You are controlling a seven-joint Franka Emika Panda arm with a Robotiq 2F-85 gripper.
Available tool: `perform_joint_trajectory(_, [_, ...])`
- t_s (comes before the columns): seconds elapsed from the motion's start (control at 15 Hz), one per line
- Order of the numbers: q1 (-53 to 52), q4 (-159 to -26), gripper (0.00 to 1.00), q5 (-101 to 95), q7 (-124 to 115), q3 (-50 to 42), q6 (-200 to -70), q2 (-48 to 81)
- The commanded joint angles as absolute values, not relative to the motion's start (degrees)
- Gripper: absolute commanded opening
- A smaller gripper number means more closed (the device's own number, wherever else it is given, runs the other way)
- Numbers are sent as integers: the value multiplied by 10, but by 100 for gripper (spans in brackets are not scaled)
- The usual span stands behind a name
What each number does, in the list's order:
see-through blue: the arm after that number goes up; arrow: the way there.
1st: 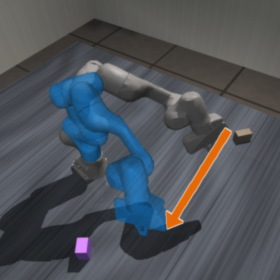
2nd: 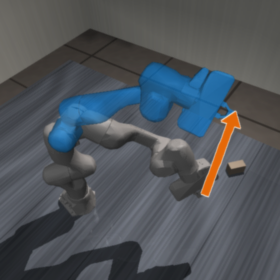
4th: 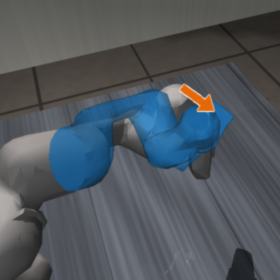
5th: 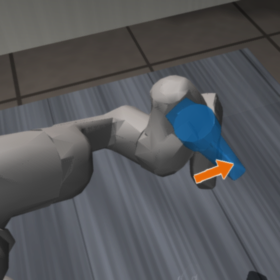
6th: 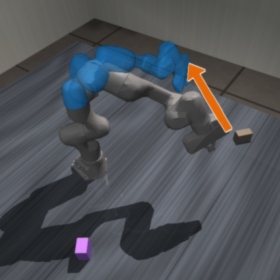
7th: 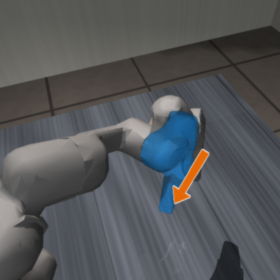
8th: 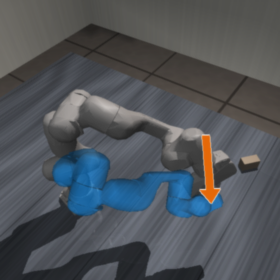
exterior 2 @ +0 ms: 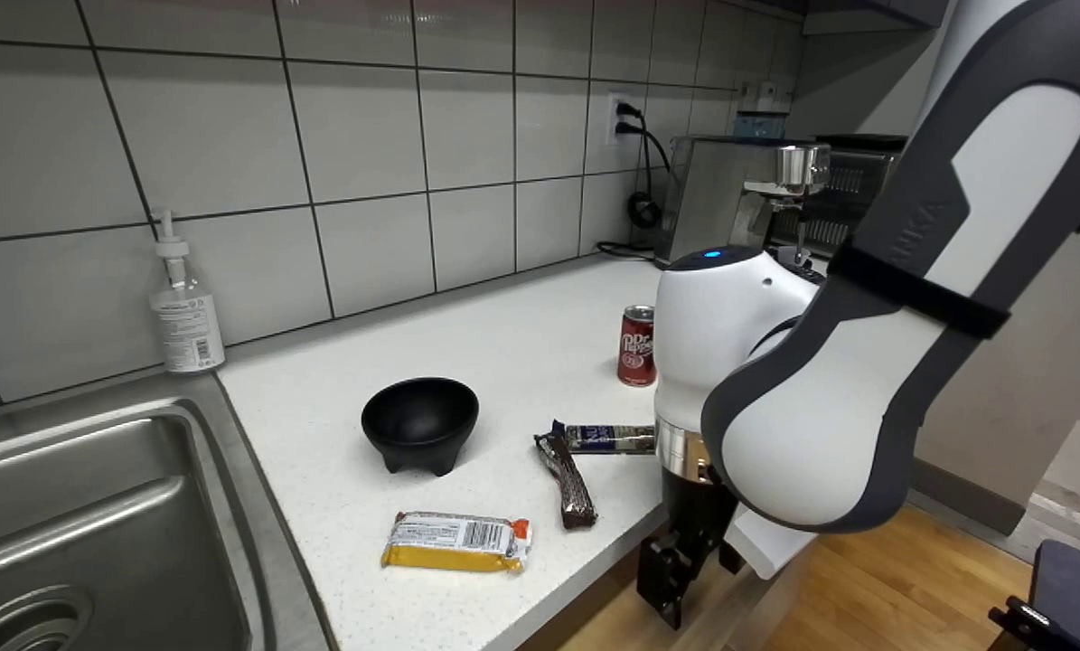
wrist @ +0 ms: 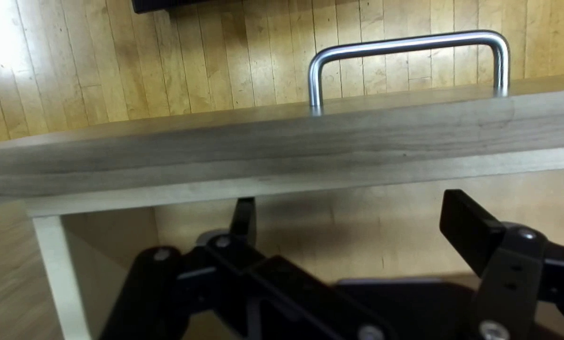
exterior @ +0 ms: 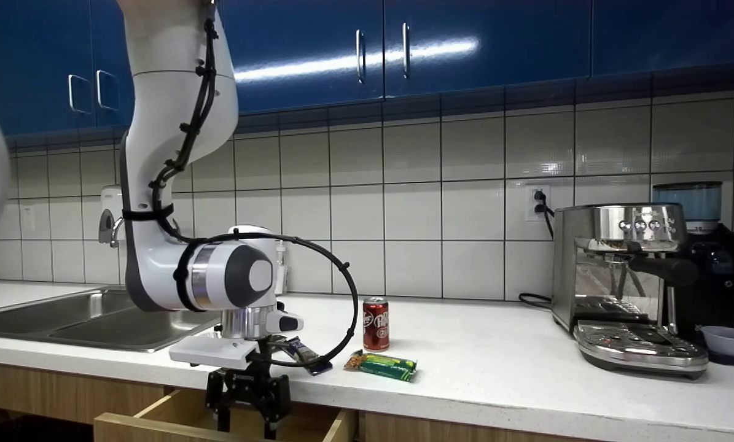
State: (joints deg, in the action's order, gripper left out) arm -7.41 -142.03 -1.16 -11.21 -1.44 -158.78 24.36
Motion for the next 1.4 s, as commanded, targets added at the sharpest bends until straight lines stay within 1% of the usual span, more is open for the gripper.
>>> perform_joint_trajectory(0.0, [-56,-1443,100,20,-97,11,-1568,227])
perform_joint_trajectory(1.33, [-67,-1537,100,5,-96,4,-1568,166])
